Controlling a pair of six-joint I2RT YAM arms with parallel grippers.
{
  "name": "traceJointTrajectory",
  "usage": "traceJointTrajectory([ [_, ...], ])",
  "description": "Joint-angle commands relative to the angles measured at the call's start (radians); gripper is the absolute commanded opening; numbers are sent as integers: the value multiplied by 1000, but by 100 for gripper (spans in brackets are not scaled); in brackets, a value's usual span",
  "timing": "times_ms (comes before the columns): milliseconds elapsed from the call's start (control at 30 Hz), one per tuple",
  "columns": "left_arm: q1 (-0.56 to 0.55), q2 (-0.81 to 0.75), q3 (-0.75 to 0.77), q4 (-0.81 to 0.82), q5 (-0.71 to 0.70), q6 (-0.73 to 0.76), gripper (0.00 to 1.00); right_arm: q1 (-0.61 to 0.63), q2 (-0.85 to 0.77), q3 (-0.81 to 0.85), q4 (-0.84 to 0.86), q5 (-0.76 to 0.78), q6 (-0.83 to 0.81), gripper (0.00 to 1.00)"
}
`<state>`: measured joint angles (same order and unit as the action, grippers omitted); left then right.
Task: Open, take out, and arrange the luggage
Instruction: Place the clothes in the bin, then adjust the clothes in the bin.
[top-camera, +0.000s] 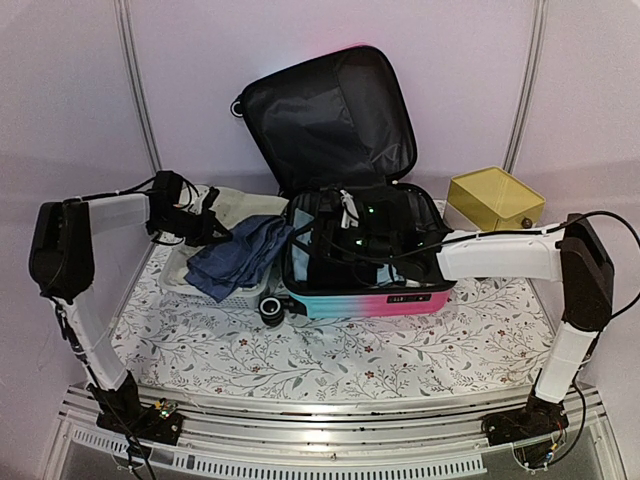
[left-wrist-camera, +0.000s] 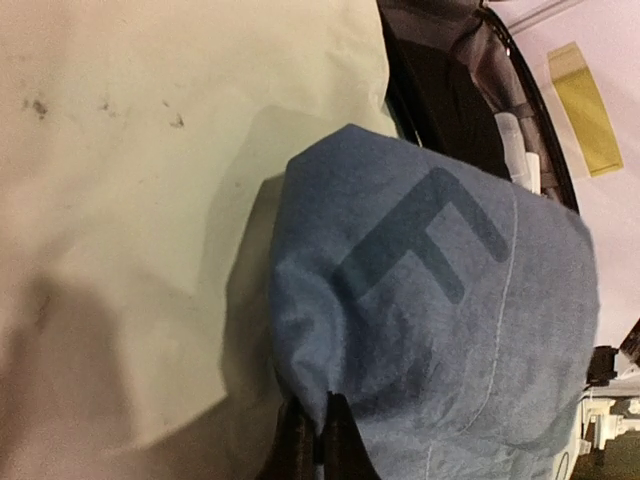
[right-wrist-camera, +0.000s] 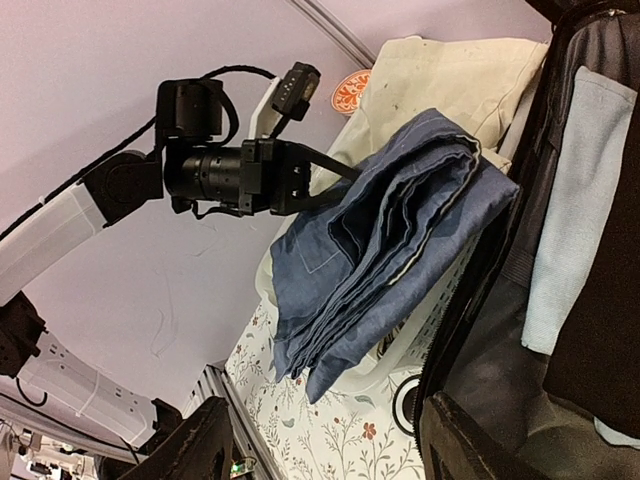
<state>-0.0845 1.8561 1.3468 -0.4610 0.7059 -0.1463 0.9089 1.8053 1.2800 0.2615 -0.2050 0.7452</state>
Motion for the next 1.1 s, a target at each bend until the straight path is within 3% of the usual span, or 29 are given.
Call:
traceJointTrajectory([
  [0, 6, -125, -41, 57, -80, -62, 0, -13, -28, -19, 2, -16, 13, 66],
  [133, 29, -230, -141, 171, -241, -128, 0, -28, -49, -41, -1, -7, 13, 66],
  [300, 59, -299, -197, 252, -340, -187, 0, -41, -81, -63, -2, -1, 11, 64],
  [767, 74, -188, -228, 335, -455, -287, 1, -55, -154, -126, -25, 51, -3, 64],
  [833, 74, -192, -244, 336, -443, -297, 8, -66, -164, -127, -50, 68, -17, 64],
  [1000, 72, -224, -275, 326, -412, -302, 60, -145, -198, -126, -142, 80, -58, 65],
  [1067, 64, -253, -279, 304, -448, -295, 72, -174, -211, -120, -196, 97, -96, 67],
])
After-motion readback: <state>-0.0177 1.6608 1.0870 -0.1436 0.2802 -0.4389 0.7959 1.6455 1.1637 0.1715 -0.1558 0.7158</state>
